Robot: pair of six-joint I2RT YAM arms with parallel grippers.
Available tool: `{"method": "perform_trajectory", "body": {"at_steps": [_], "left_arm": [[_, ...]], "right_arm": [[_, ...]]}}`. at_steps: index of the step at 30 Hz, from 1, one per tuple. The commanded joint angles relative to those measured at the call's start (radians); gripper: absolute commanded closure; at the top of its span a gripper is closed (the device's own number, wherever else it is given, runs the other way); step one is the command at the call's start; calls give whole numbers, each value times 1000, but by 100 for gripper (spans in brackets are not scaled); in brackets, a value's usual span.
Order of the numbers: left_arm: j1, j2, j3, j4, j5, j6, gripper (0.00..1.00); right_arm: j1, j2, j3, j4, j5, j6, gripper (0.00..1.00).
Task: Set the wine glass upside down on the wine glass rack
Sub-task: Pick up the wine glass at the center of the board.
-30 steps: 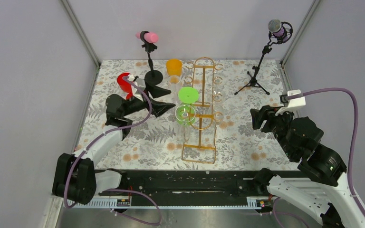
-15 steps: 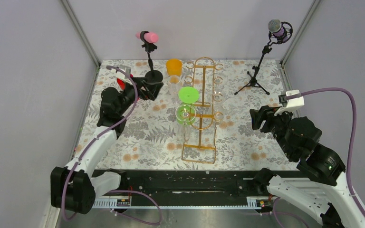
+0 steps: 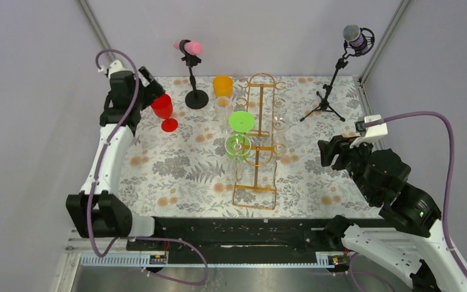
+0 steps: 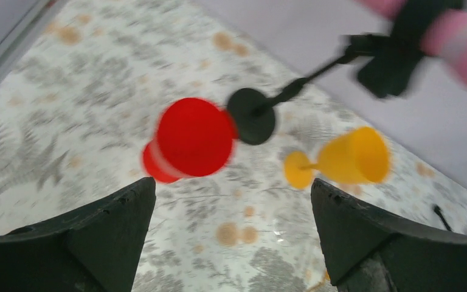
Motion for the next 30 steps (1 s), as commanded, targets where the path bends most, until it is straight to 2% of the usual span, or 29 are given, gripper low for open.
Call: {"method": "perform_trajectory", "body": {"at_steps": [1,13,20,30], "left_arm": [[140,104,24,-208,-2,-107,2],[171,248,70,-174,35,-125,9],[171,284,88,-161,-20,-159,14],[171,359,128,-164,-22,-154,34]], "right_arm": [[-7,-15,0,10,-18,22,34],[-7,-24,-23,2,-11,26,34],[-7,-23,-33,5,-9,24,34],[-6,-25,-41,9,-9,25,34]]}}
